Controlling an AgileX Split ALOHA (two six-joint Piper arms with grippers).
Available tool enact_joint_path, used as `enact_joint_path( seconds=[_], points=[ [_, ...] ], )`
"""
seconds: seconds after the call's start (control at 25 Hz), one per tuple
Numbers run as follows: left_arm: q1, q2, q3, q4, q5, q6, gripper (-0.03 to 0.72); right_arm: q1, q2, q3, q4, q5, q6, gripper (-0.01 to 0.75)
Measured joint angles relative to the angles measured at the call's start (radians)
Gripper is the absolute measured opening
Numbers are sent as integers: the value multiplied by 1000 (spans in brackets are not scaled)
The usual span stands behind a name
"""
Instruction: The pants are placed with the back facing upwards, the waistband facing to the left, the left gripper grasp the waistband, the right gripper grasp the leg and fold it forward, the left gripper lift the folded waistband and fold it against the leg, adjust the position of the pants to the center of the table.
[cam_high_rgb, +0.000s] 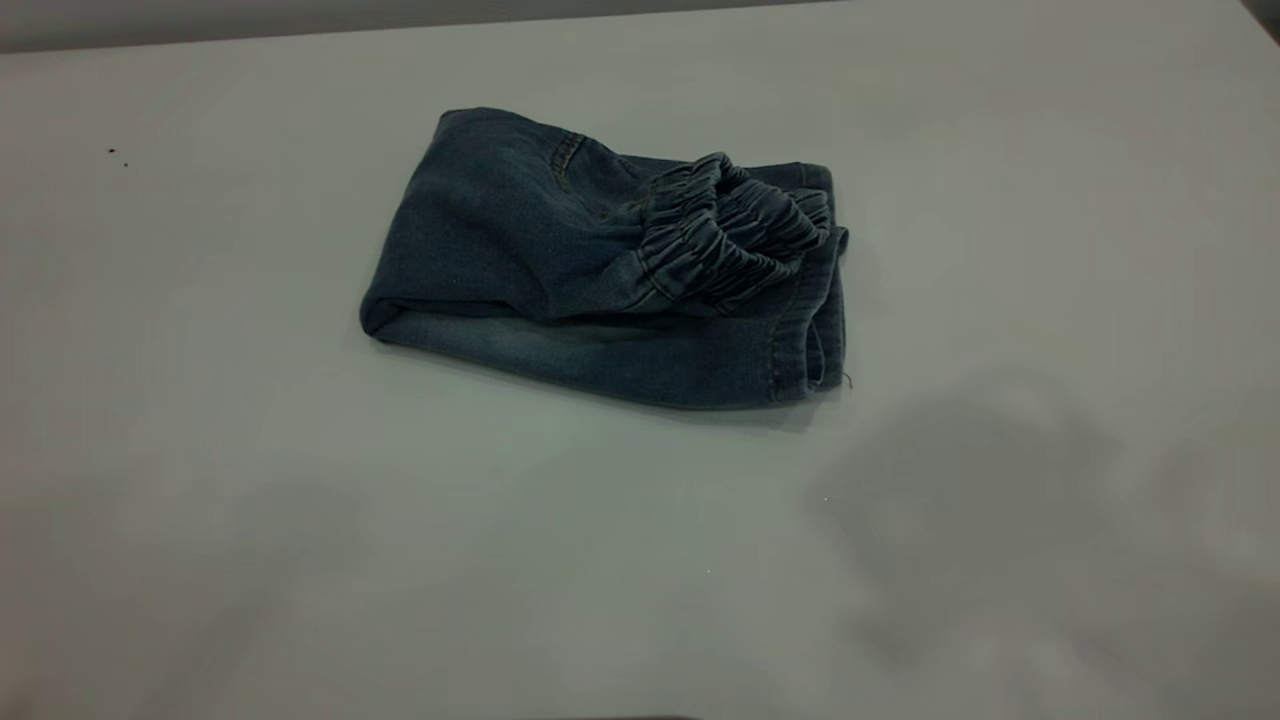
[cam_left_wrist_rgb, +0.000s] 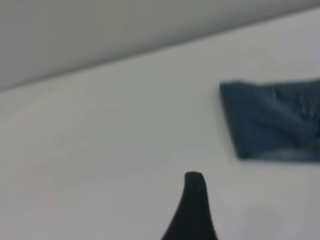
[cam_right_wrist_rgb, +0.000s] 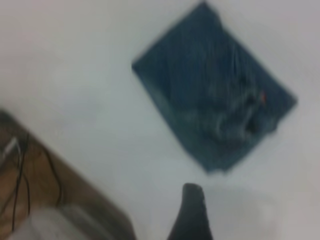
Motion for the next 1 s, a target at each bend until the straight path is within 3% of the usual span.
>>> enact_joint_path(
  seconds=[0.4, 0.6, 0.76, 1.0],
  points=[
    [0, -20, 448, -58, 0, 1, 571, 0, -378, 695, -5, -45, 7, 507],
    [0, -22, 603, -105, -23, 1, 571, 0, -552, 956, -11, -94, 9, 507],
    [0, -24, 662, -128, -81, 1, 571, 0, -703, 1079, -20, -127, 9, 507],
    [0, -25, 711, -140, -104, -2, 571, 0, -917, 1100, -43, -146, 12, 507]
  ],
)
